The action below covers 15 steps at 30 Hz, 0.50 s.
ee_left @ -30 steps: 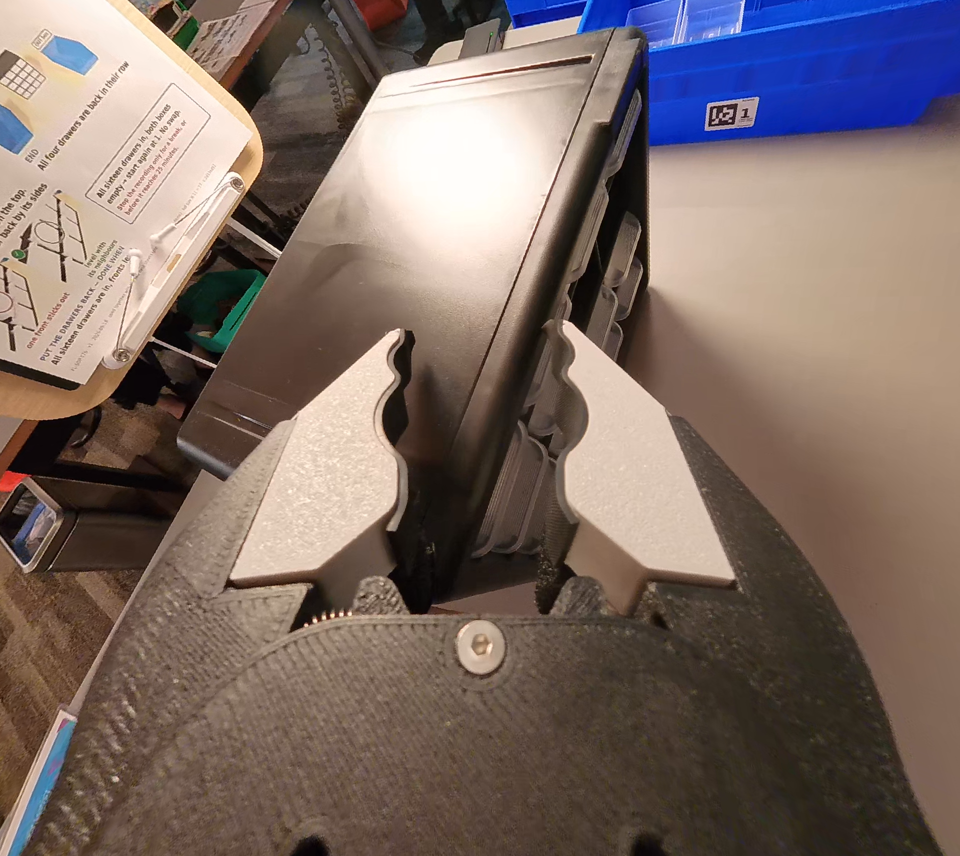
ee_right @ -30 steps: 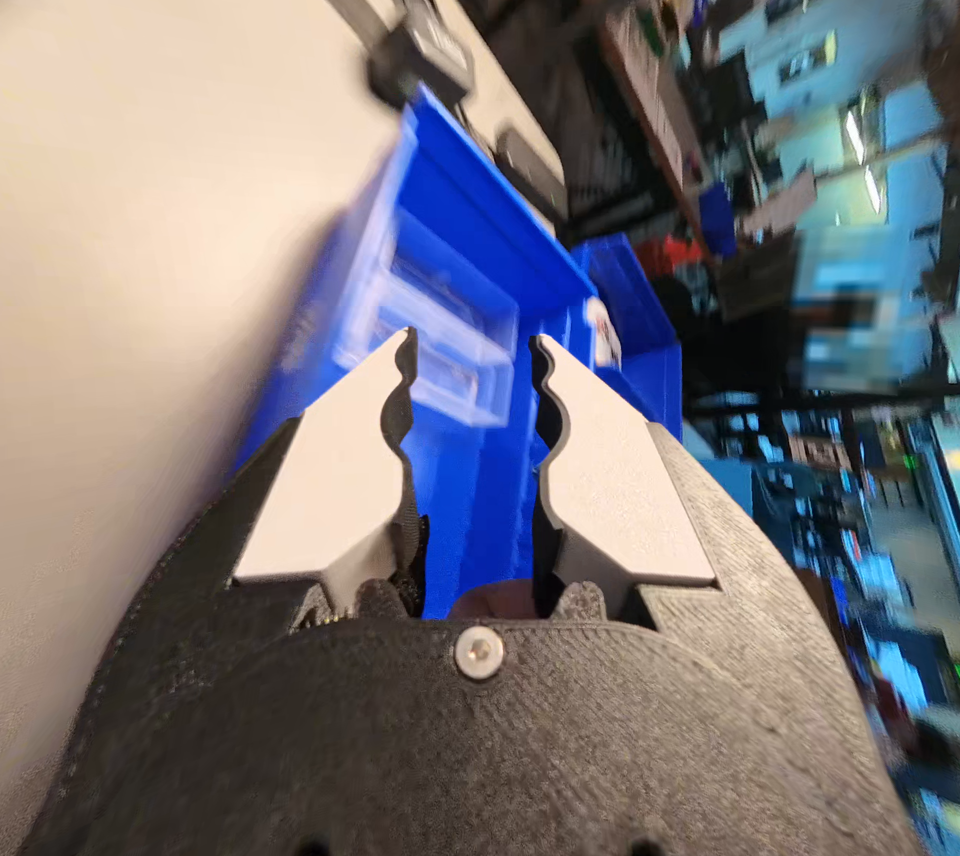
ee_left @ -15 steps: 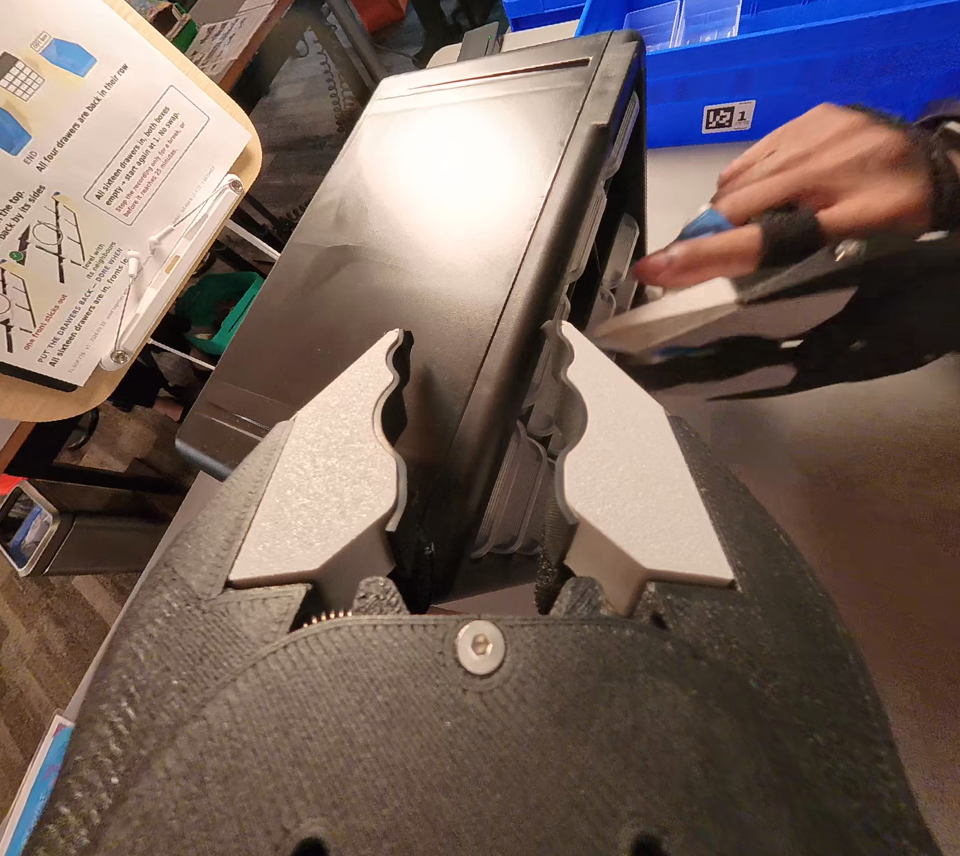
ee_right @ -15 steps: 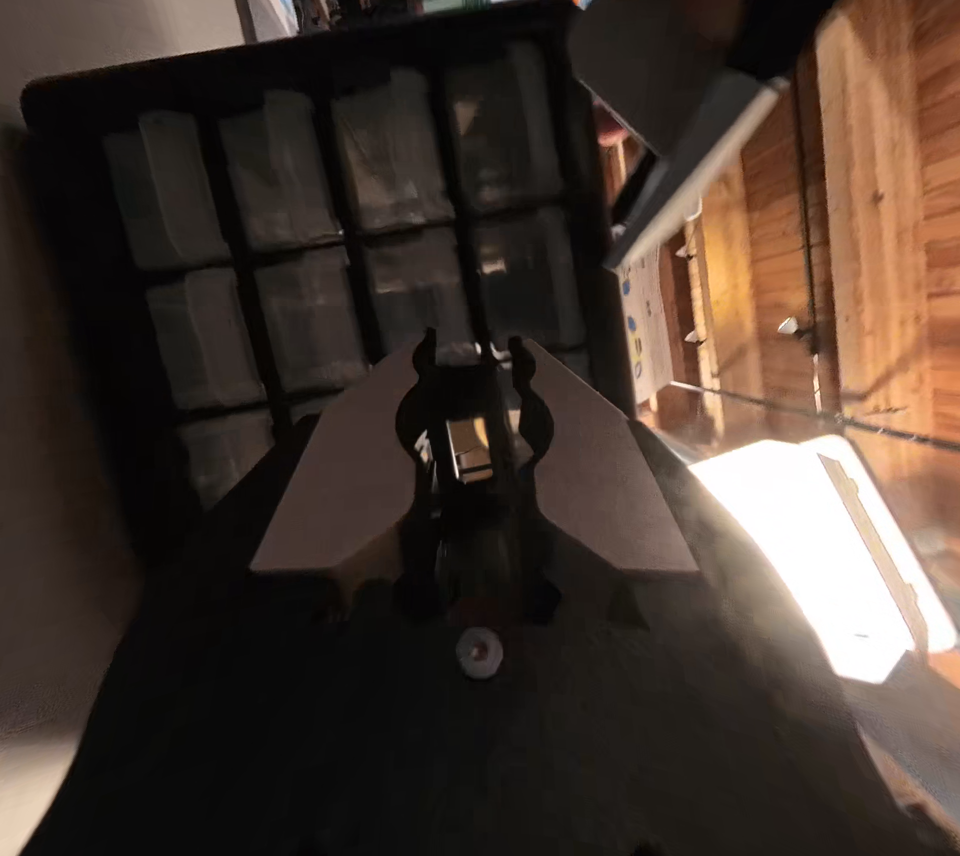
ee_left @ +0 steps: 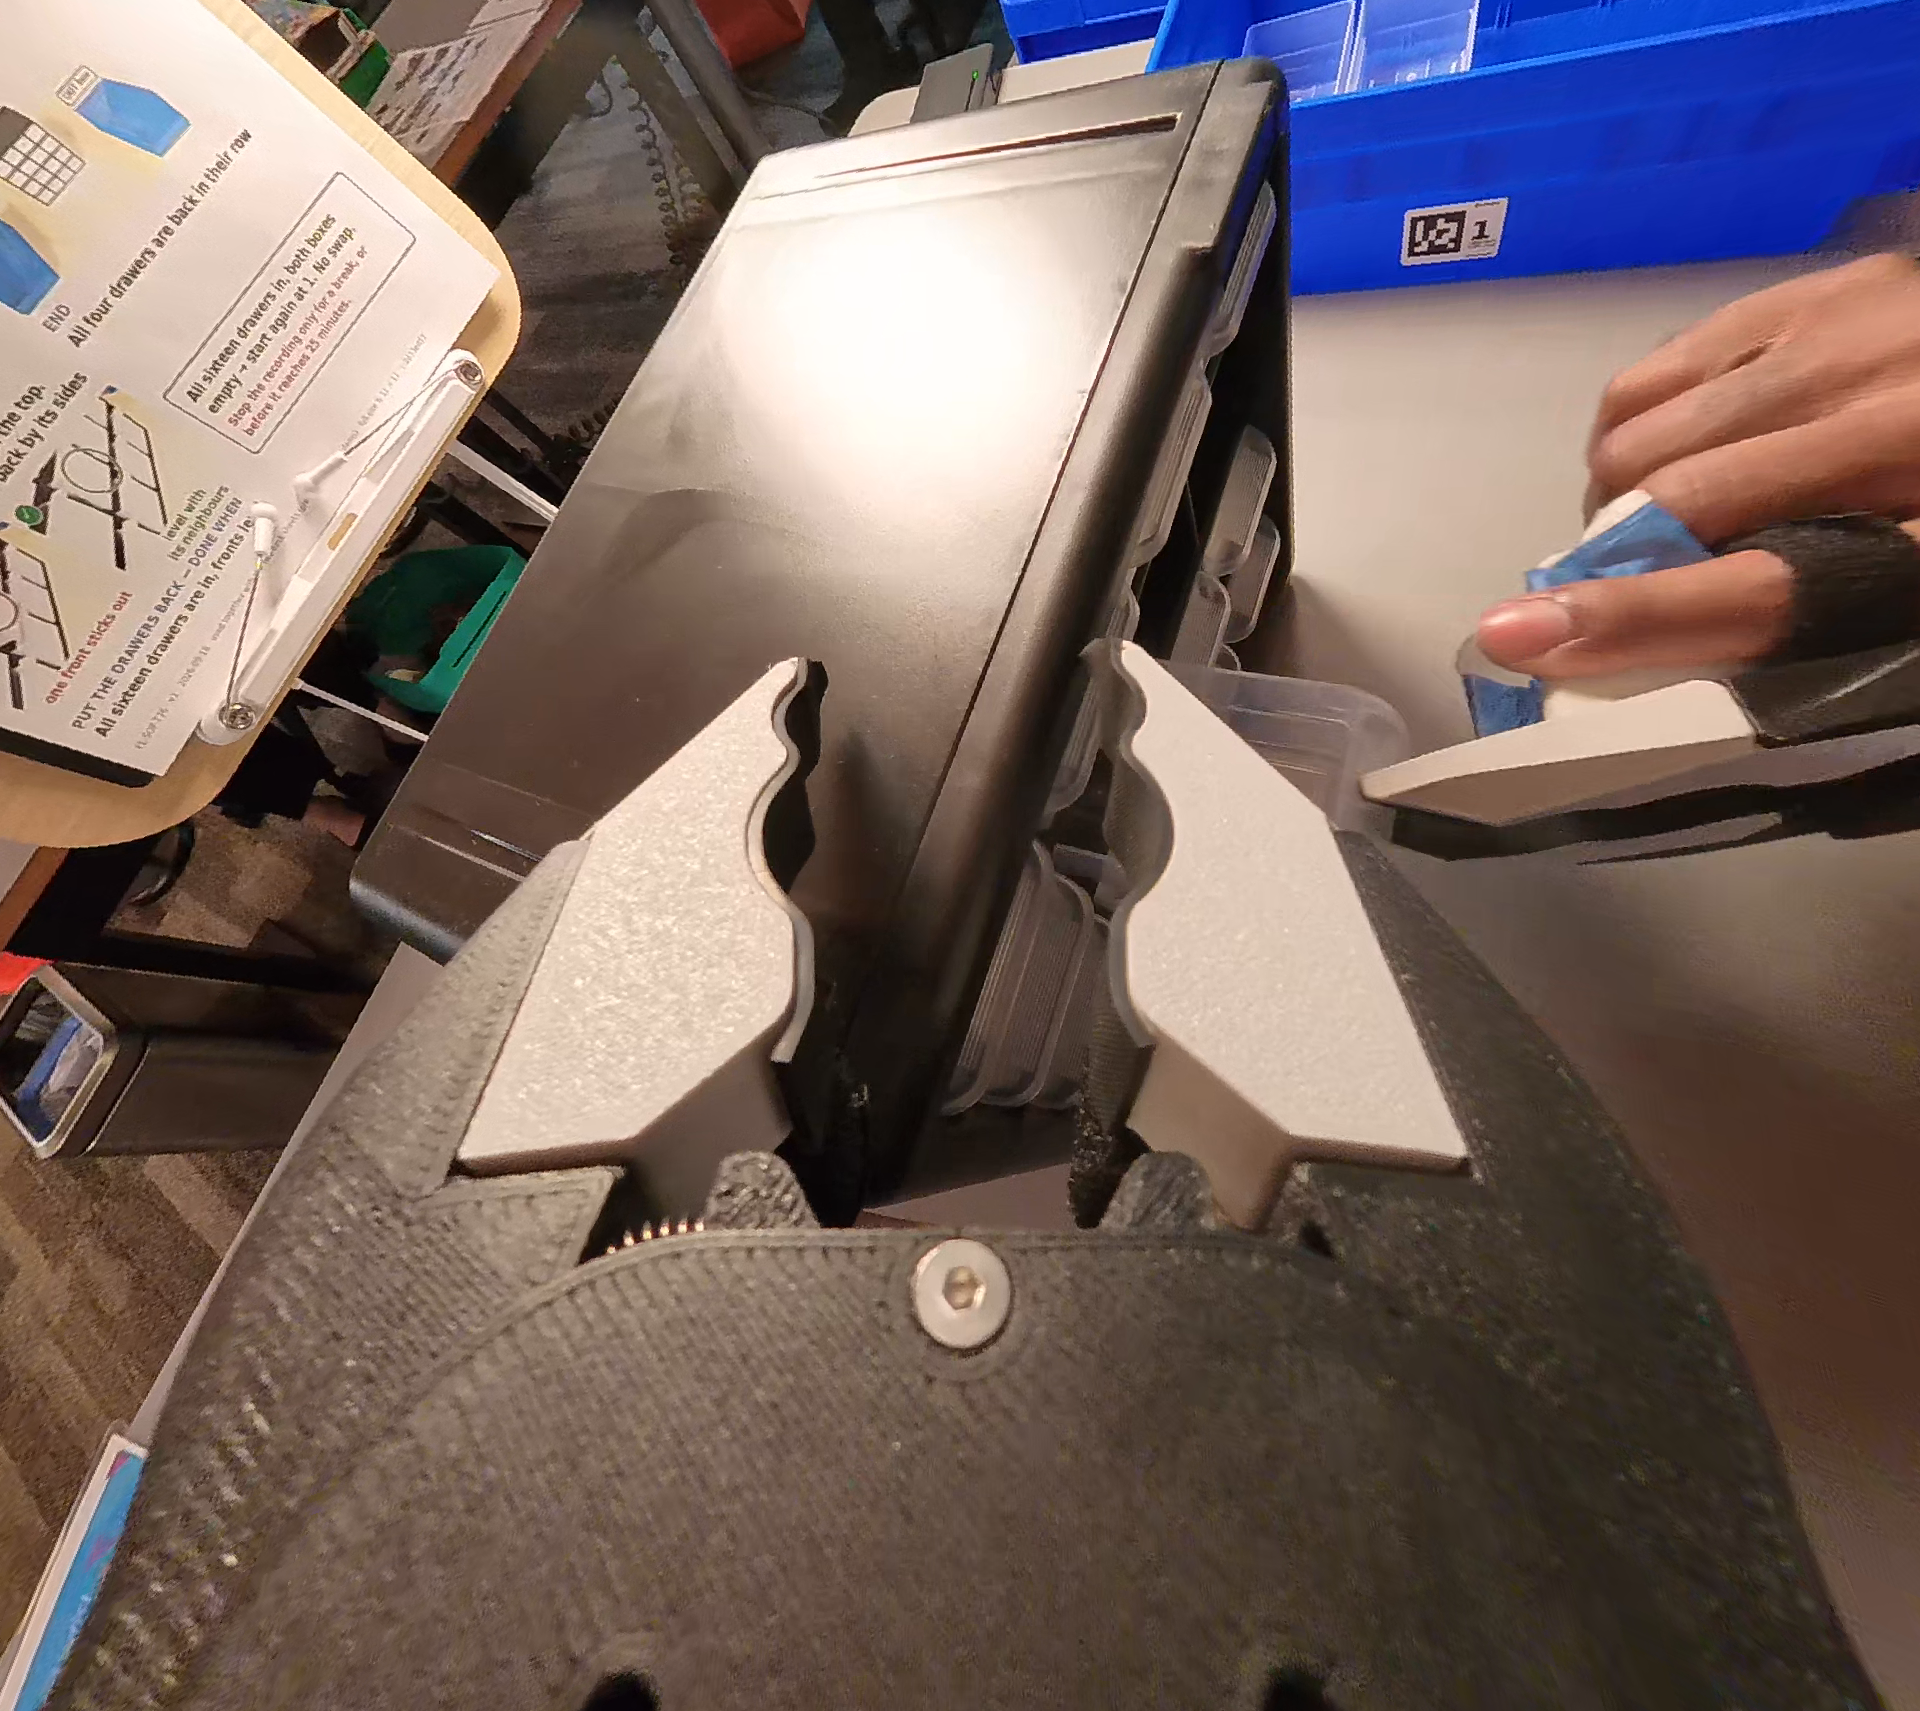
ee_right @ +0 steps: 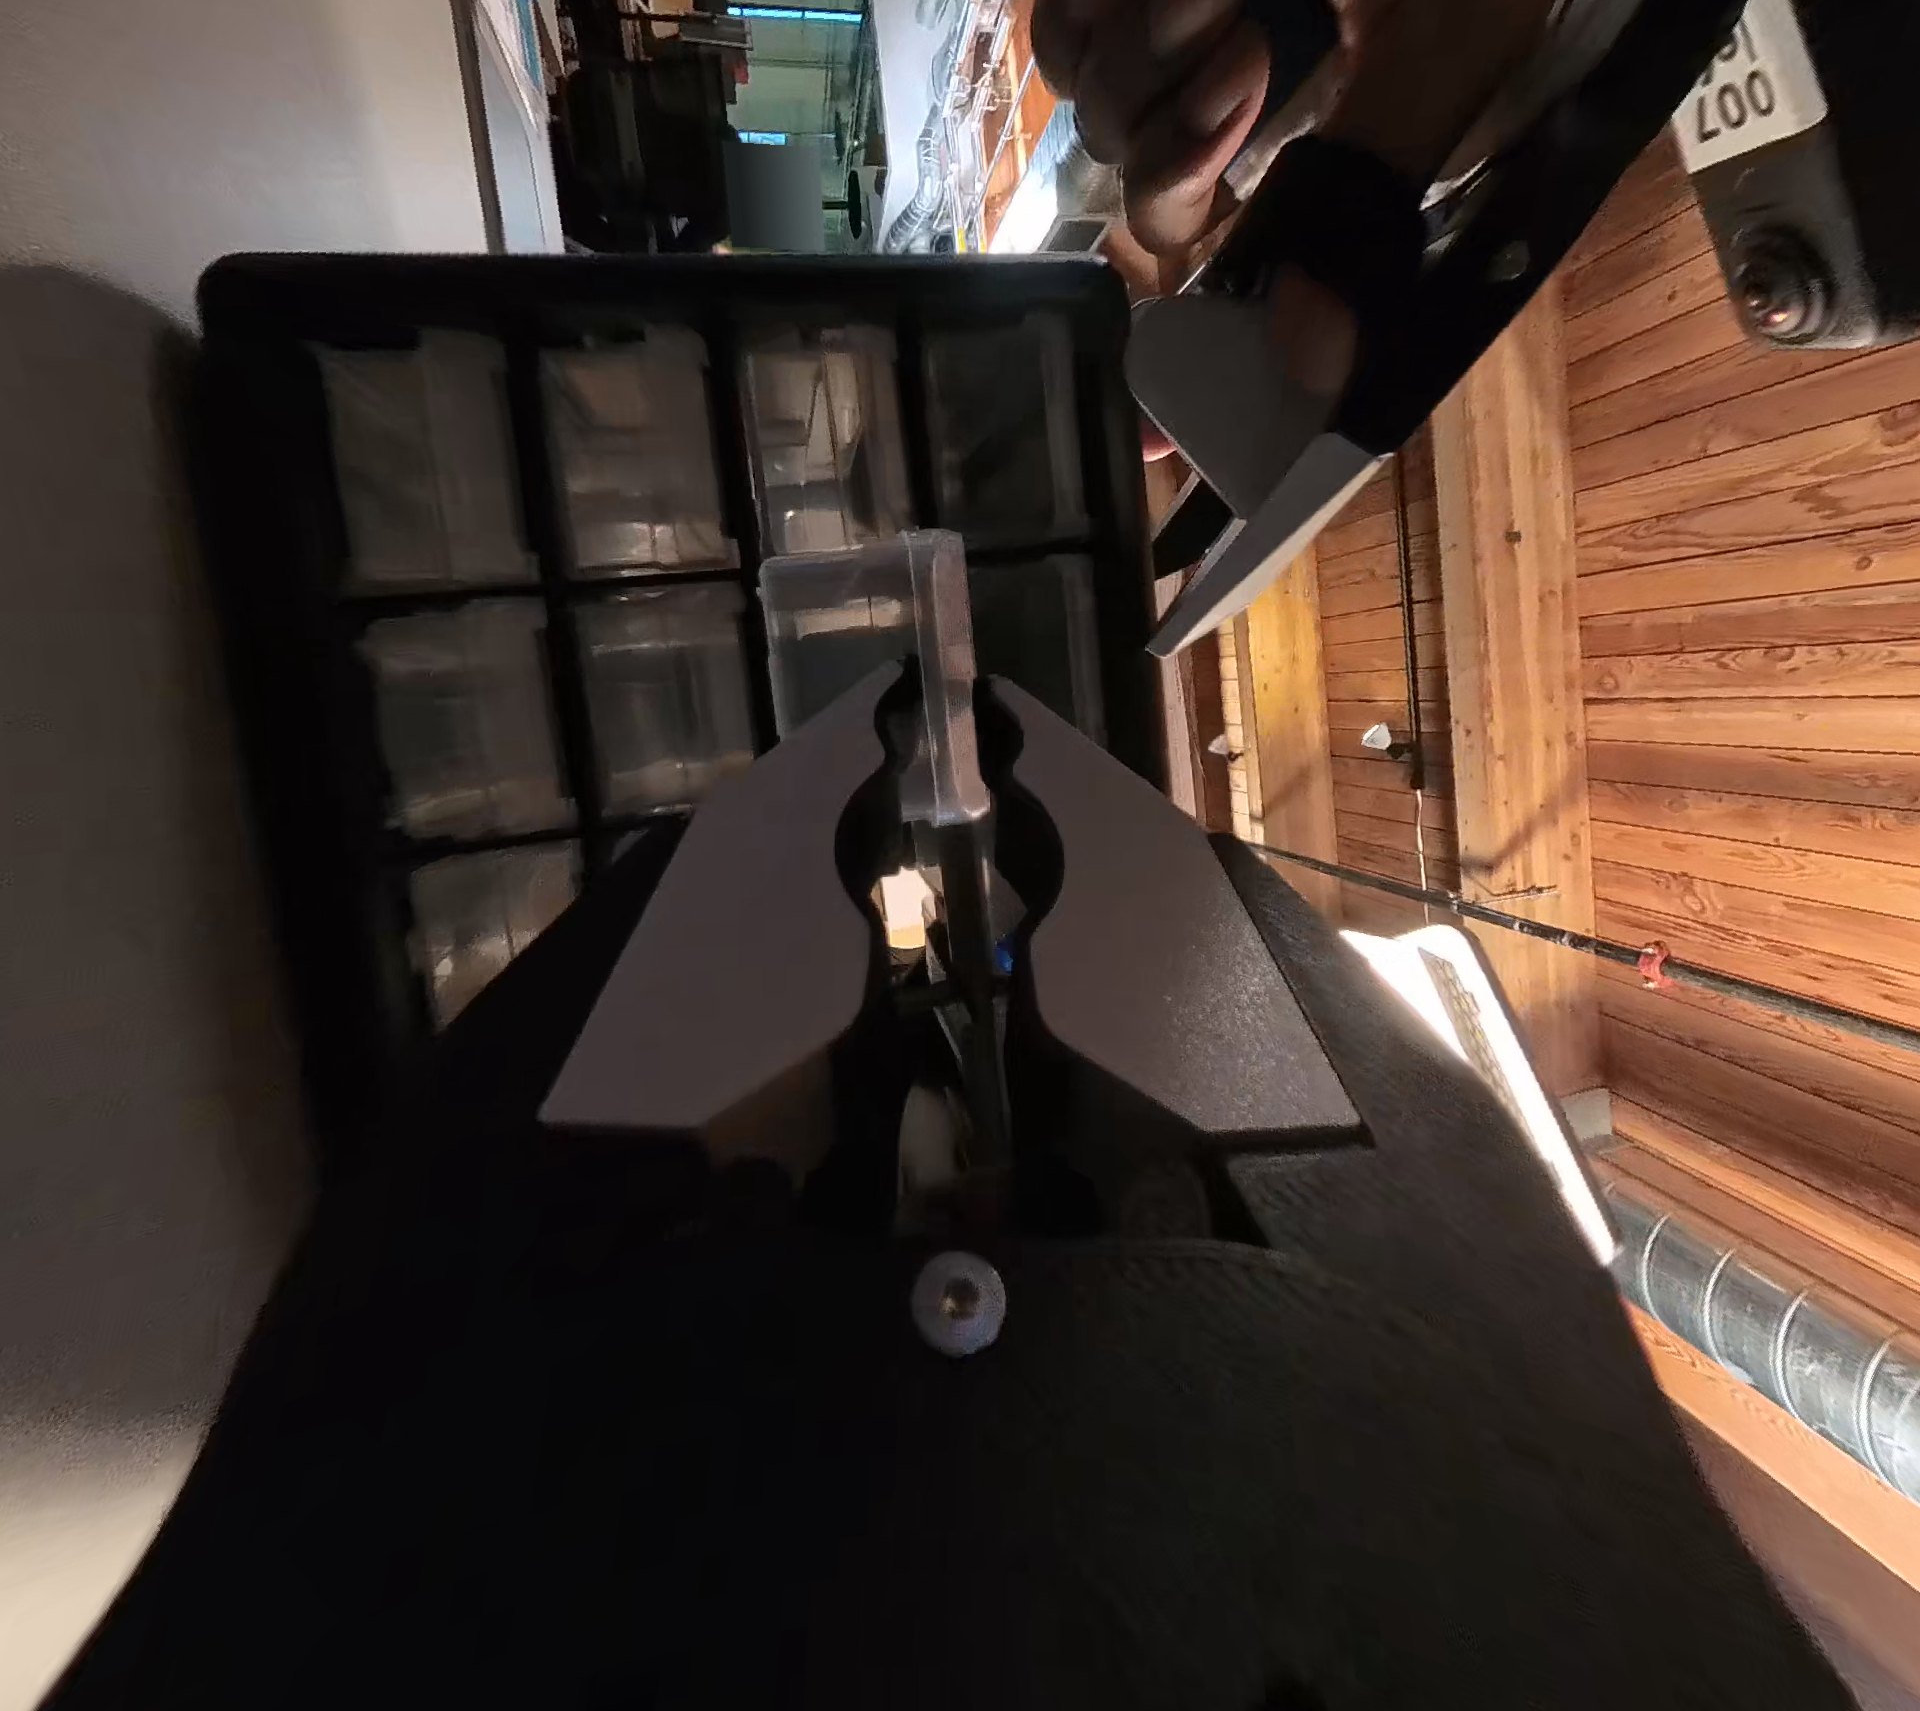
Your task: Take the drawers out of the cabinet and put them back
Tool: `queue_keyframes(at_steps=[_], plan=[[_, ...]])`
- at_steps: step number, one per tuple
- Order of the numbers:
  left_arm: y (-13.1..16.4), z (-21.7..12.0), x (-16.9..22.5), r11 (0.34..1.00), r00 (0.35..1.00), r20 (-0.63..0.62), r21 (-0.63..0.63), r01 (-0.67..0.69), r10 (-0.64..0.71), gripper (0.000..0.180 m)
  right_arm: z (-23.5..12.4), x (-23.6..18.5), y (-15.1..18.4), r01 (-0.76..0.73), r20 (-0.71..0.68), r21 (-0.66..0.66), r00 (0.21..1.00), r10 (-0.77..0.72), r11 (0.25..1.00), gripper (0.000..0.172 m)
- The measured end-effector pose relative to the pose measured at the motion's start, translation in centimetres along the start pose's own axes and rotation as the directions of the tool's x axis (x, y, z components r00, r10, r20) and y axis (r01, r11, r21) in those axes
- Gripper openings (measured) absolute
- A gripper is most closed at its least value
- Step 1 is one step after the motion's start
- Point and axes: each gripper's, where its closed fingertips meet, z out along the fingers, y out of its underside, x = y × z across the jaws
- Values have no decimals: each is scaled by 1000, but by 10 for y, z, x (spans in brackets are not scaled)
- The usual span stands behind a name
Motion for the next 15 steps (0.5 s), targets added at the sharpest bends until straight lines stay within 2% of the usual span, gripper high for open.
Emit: queue_keyframes(at_steps=[1, 5, 7, 8, 15], plan=[[0, 0, 0, 1000, 1000, 0, 0, 0, 0, 55, -3, -1, 0, 8, 4, -7, 1000, -8, 1000, 11], [0, 0, 0, 1000, 1000, 3, 1, 1, -1, 56, -2, -4, 4, 27, 37, -48, 999, -26, 998, 40], [0, 0, 0, 1000, 1000, 5, -1, 0, 0, 56, 1, -10, 9, 16, 96, -81, 995, -8, 997, 58], [0, 0, 0, 1000, 1000, 5, -2, -1, 1, 57, 3, -12, 12, 14, 119, -99, 993, -2, 995, 62], [0, 0, 0, 1000, 1000, 2, 0, 1, -1, 57, 4, -6, 5, -101, 265, -85, 957, 120, 991, 58]])
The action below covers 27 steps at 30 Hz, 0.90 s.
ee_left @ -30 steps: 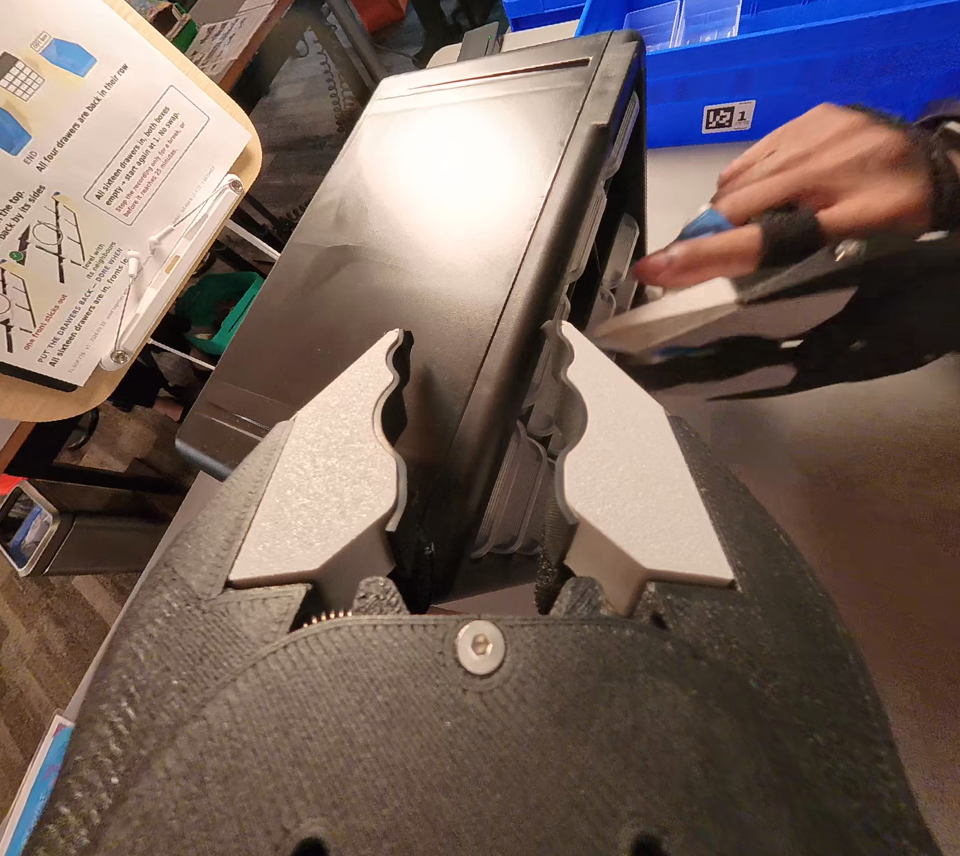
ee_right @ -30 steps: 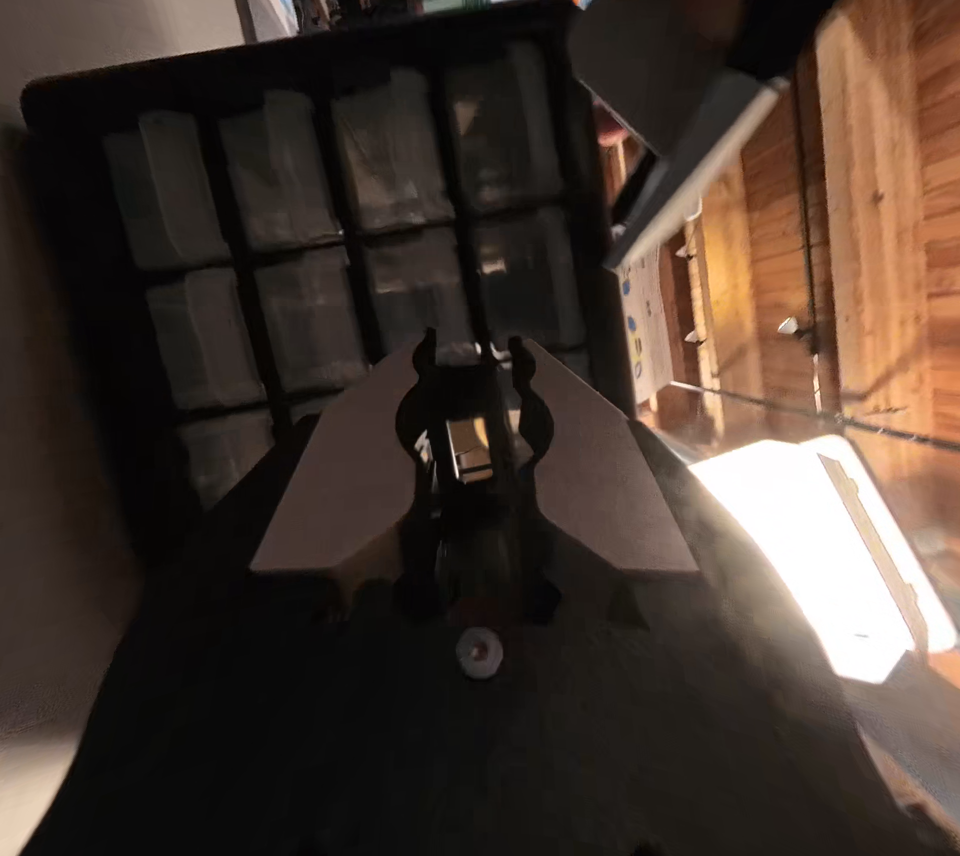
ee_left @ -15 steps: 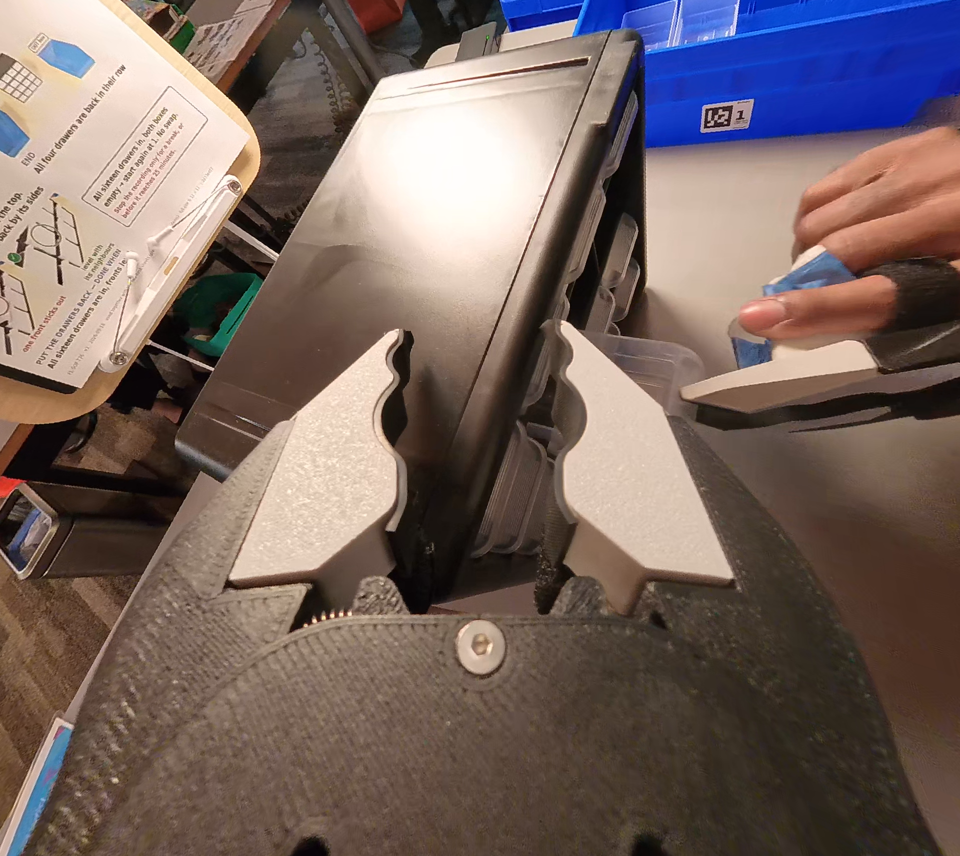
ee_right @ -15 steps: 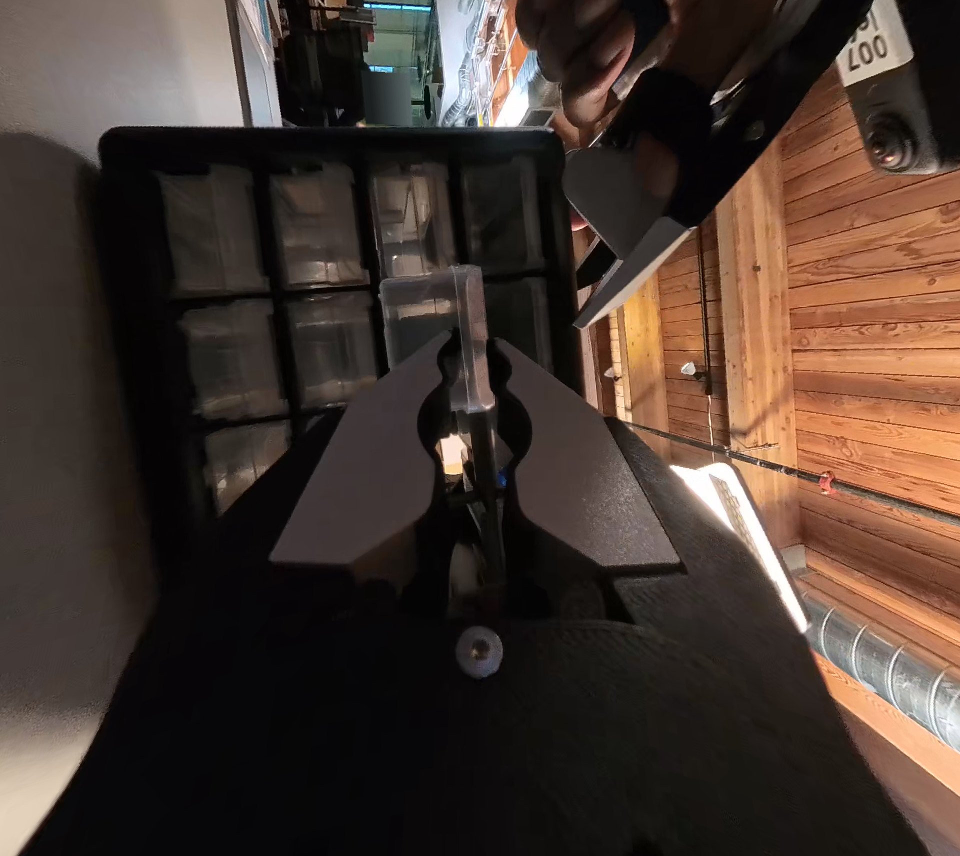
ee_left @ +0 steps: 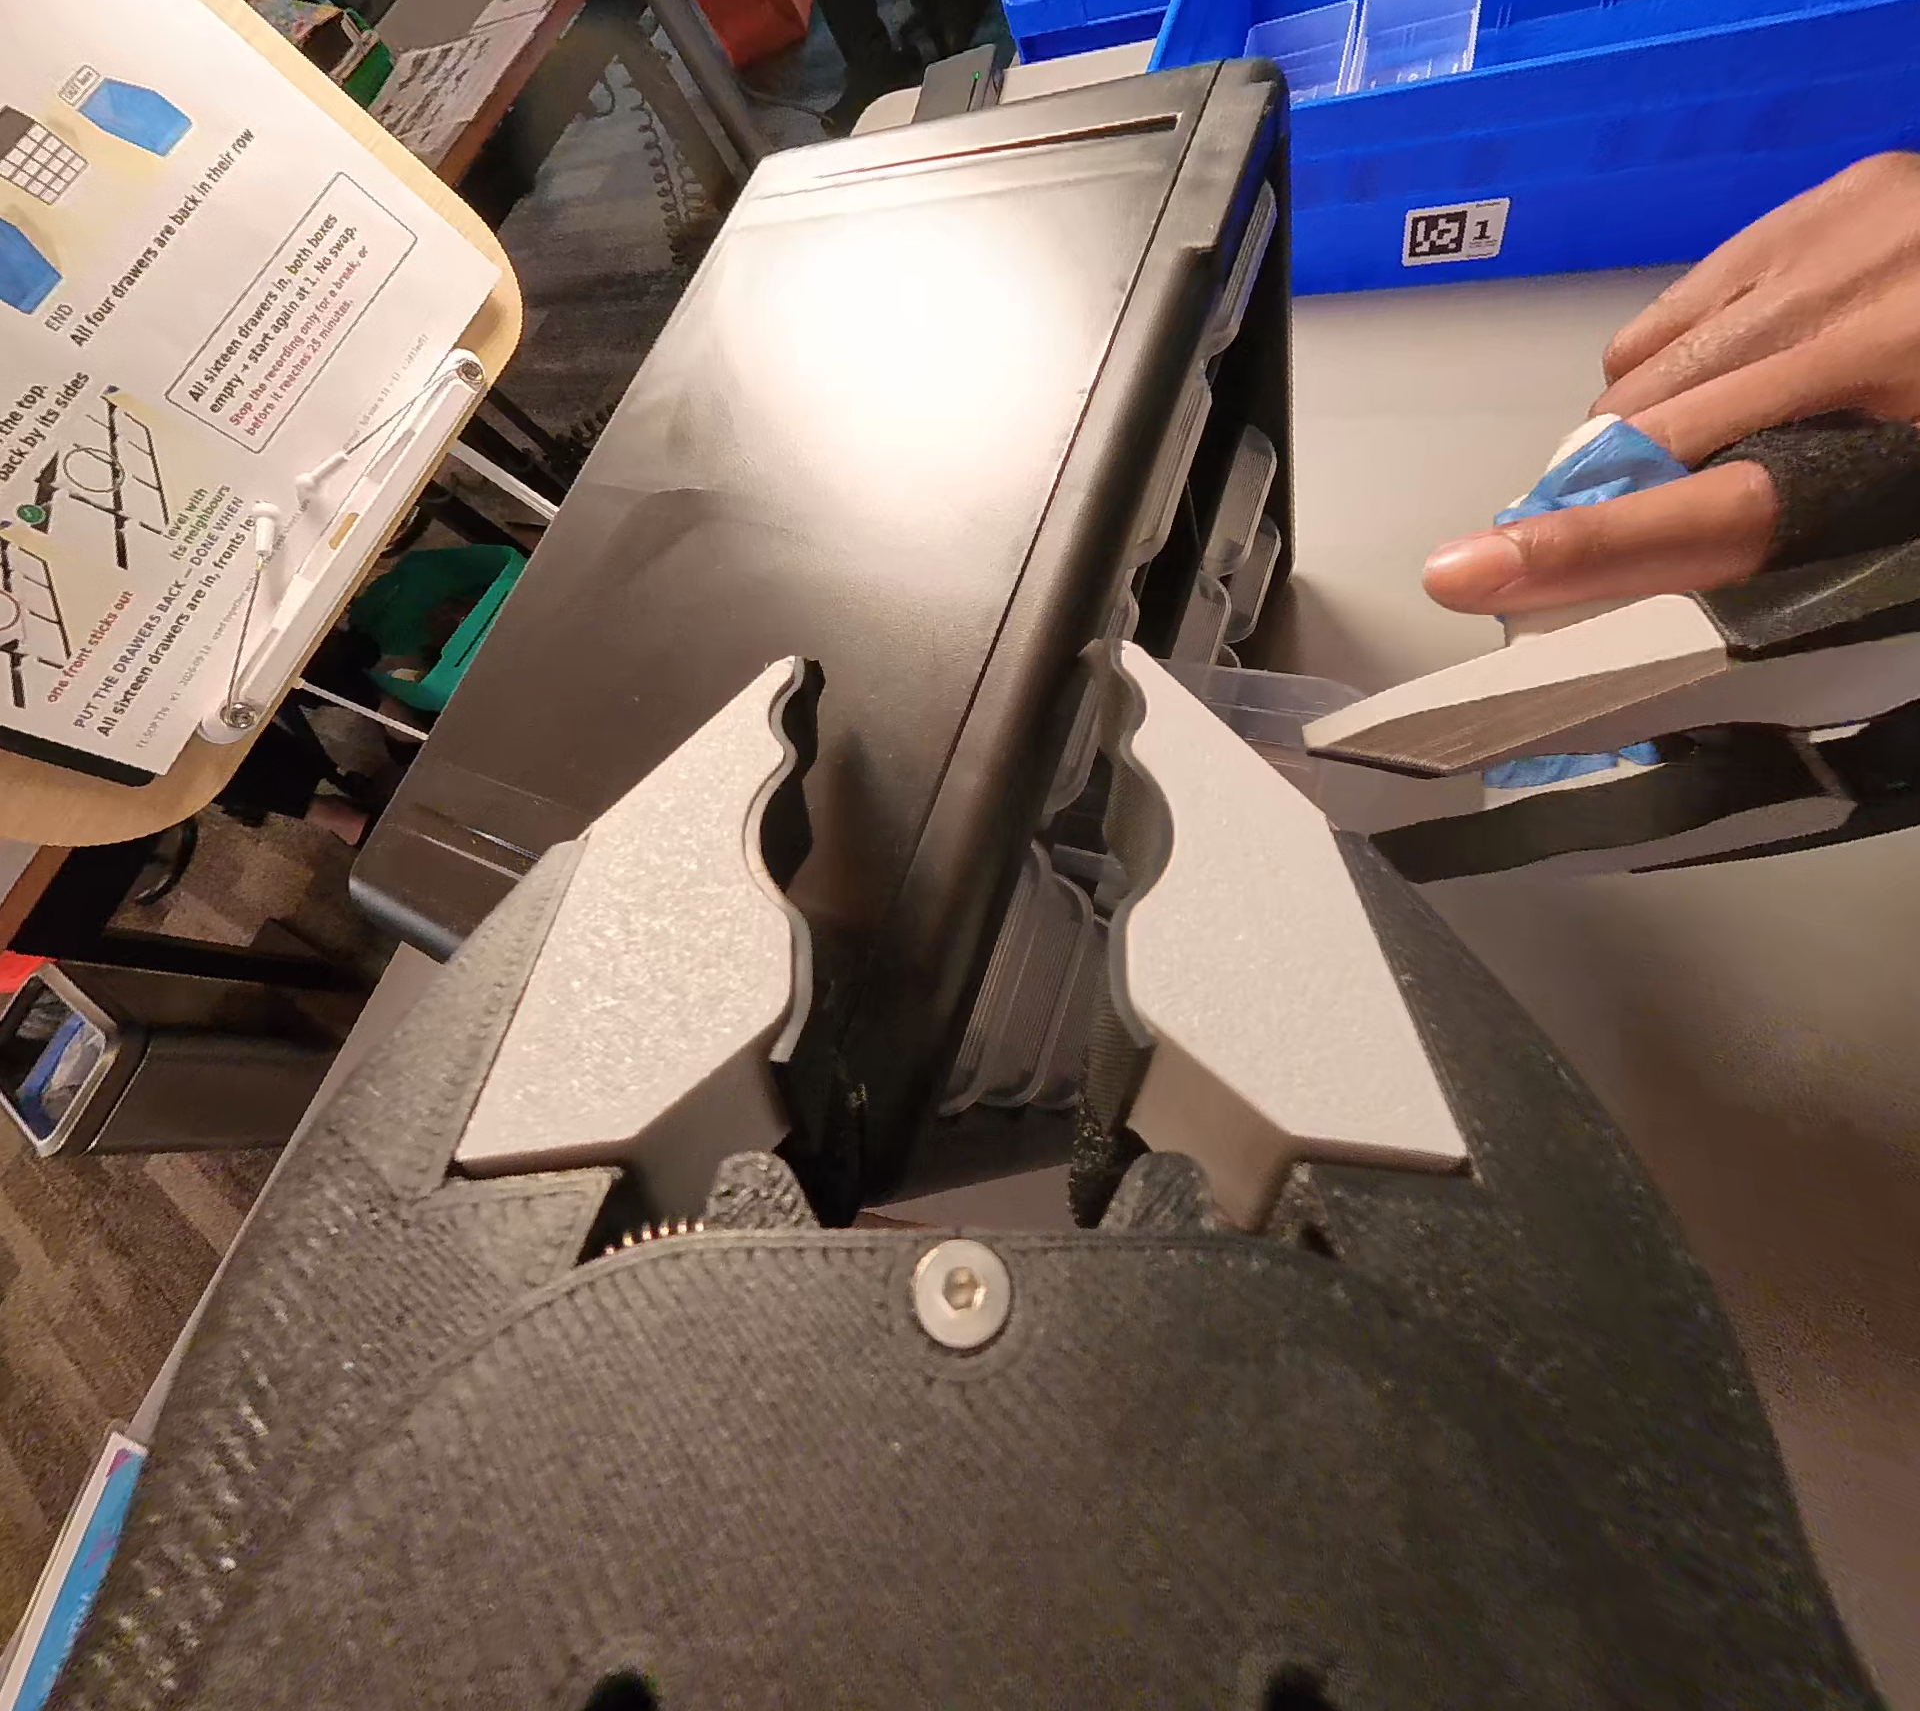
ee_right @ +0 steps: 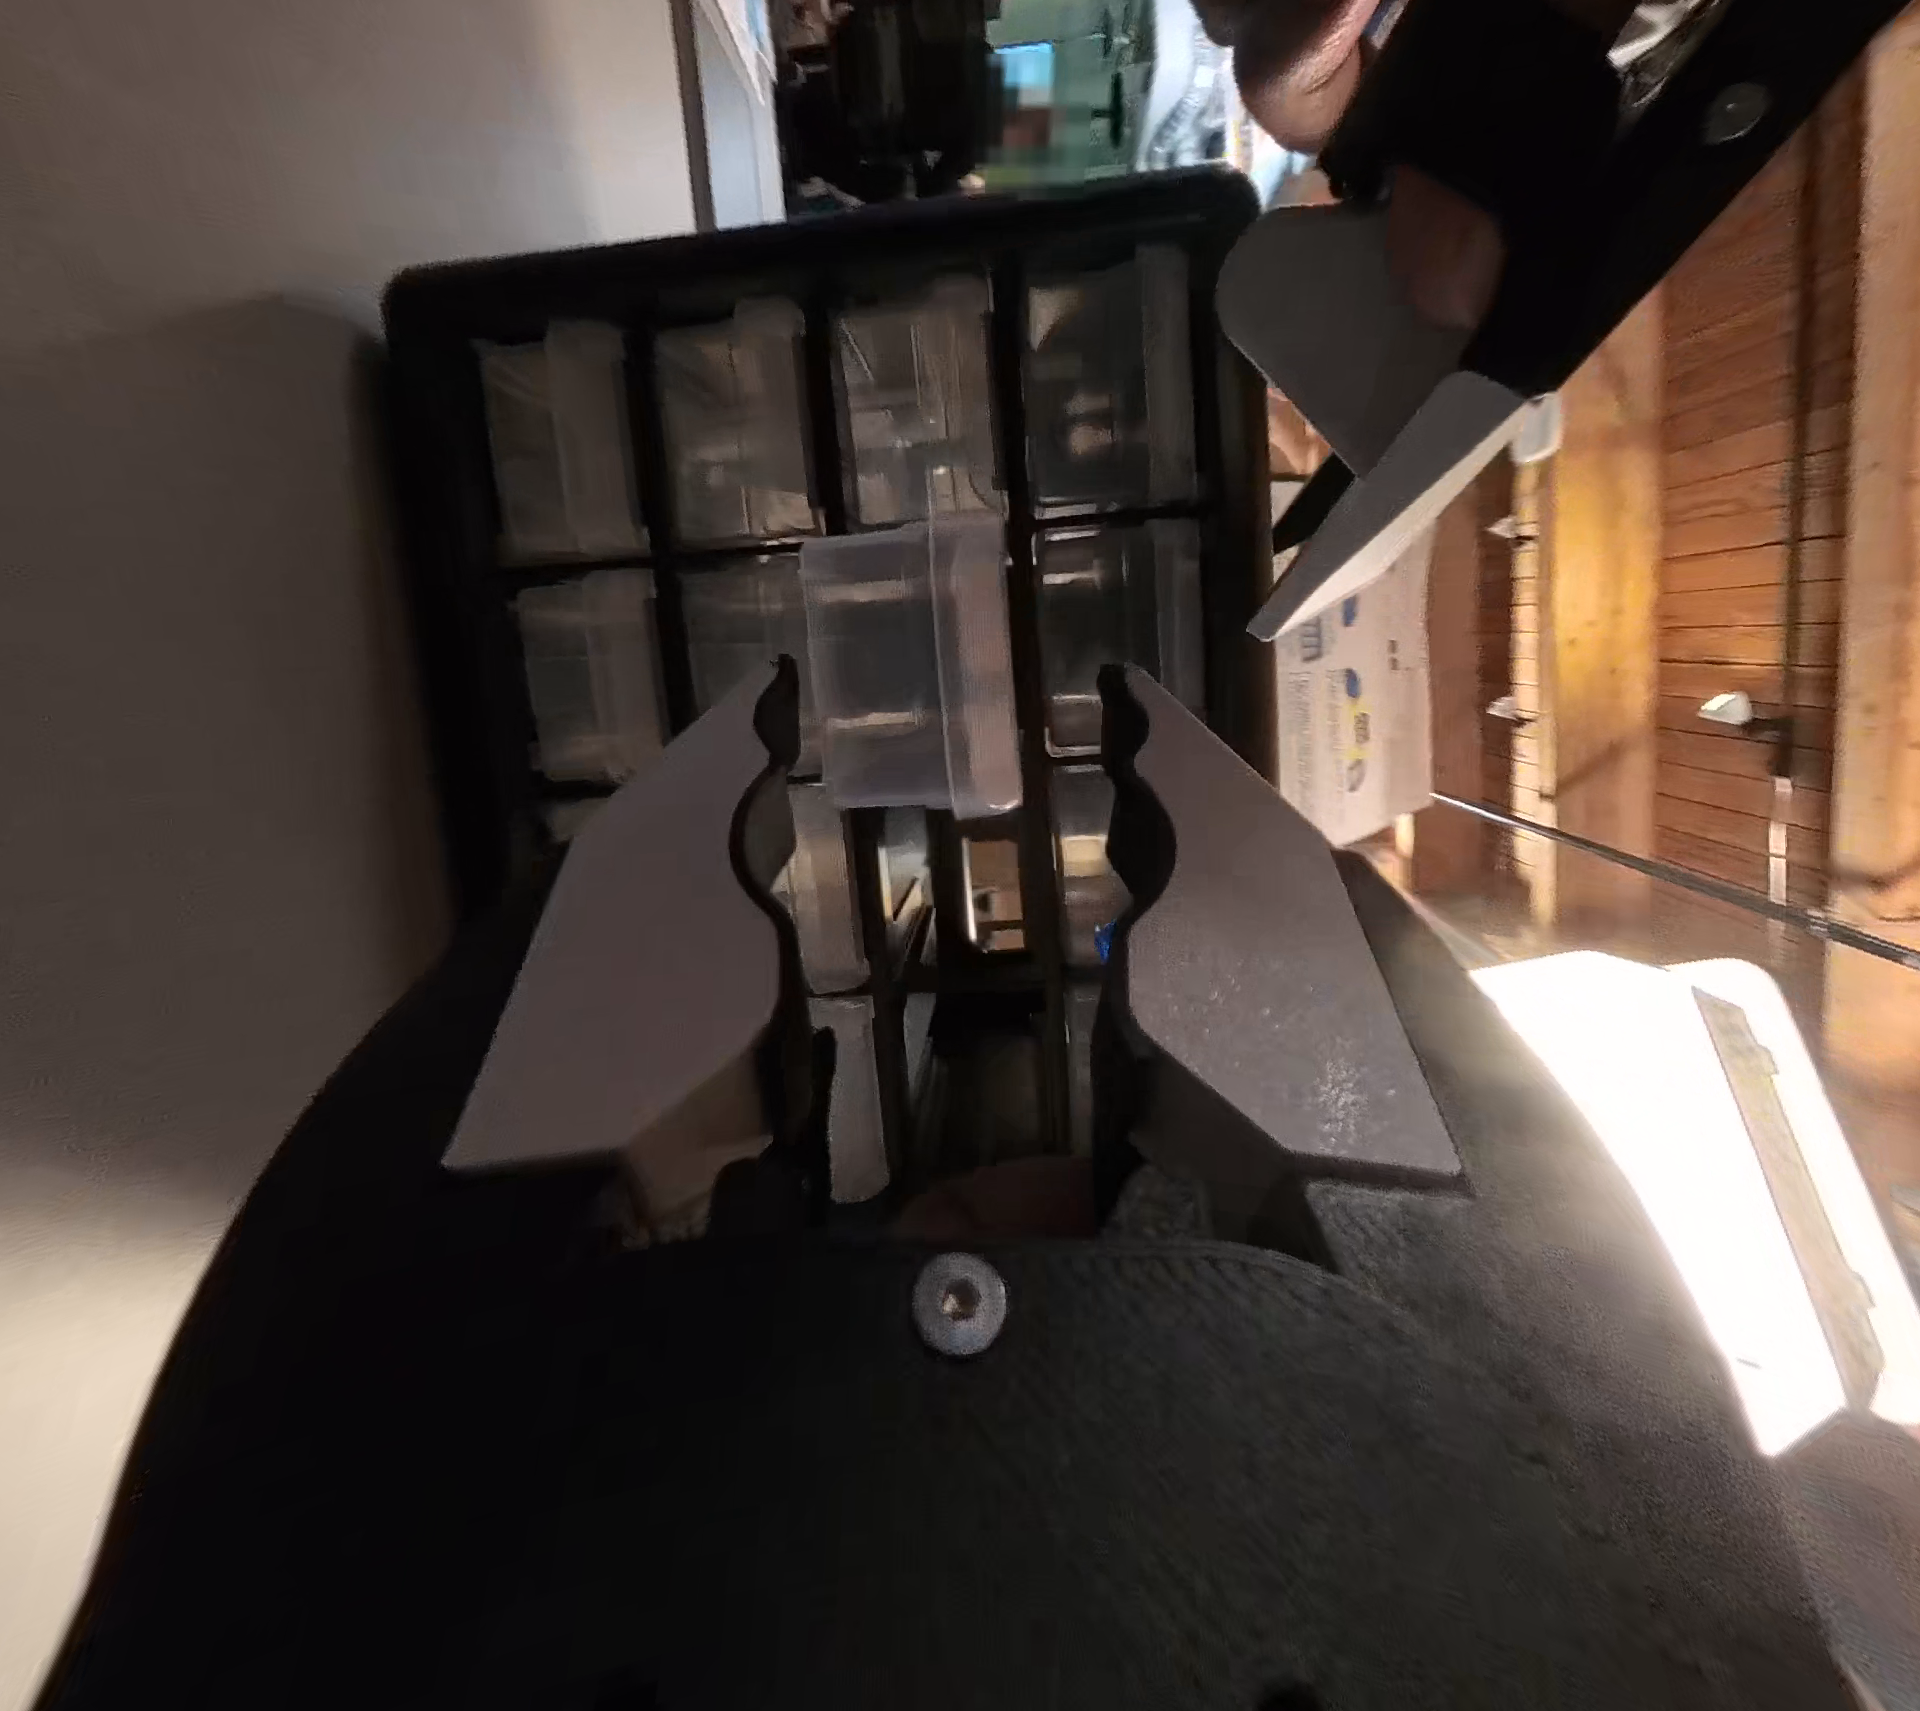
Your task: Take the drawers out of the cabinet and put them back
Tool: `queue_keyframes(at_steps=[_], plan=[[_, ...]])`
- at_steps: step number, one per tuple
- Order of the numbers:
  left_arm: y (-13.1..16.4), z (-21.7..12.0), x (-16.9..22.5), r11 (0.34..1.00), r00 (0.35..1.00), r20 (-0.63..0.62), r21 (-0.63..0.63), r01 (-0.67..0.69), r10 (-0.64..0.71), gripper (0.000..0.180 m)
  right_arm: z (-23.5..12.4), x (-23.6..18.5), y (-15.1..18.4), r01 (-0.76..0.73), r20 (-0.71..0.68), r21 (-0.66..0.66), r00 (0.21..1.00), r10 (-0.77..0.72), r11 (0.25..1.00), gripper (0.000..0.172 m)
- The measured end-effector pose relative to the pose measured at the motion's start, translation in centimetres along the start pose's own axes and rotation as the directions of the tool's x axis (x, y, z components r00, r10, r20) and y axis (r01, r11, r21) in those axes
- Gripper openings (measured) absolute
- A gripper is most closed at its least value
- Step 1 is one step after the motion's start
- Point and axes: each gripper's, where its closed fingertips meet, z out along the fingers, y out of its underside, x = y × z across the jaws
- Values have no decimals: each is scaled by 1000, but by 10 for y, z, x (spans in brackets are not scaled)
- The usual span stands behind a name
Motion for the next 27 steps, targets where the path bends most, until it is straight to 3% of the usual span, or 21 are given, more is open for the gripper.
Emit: queue_keyframes(at_steps=[6, 10, 12, 14, 27], plan=[[0, 0, 0, 1000, 1000, -1, 0, 0, 0, 57, 2, 6, 1, -61, 122, -29, 990, 64, 998, 53], [0, 0, 0, 1000, 1000, -1, 0, -1, 1, 57, 7, -1, 4, -93, 217, -50, 971, 102, 994, 44], [0, 0, 0, 1000, 1000, -2, 0, 1, -1, 57, 8, -5, 6, -78, 253, -59, 963, 91, 995, 28], [0, 0, 0, 1000, 1000, -1, 0, 0, 0, 57, 5, -4, 4, -51, 255, -52, 965, 63, 997, 27], [0, 0, 0, 1000, 1000, -2, 1, 1, -1, 56, -60, -7, -19, -44, 312, 44, 950, 28, 998, 18]])
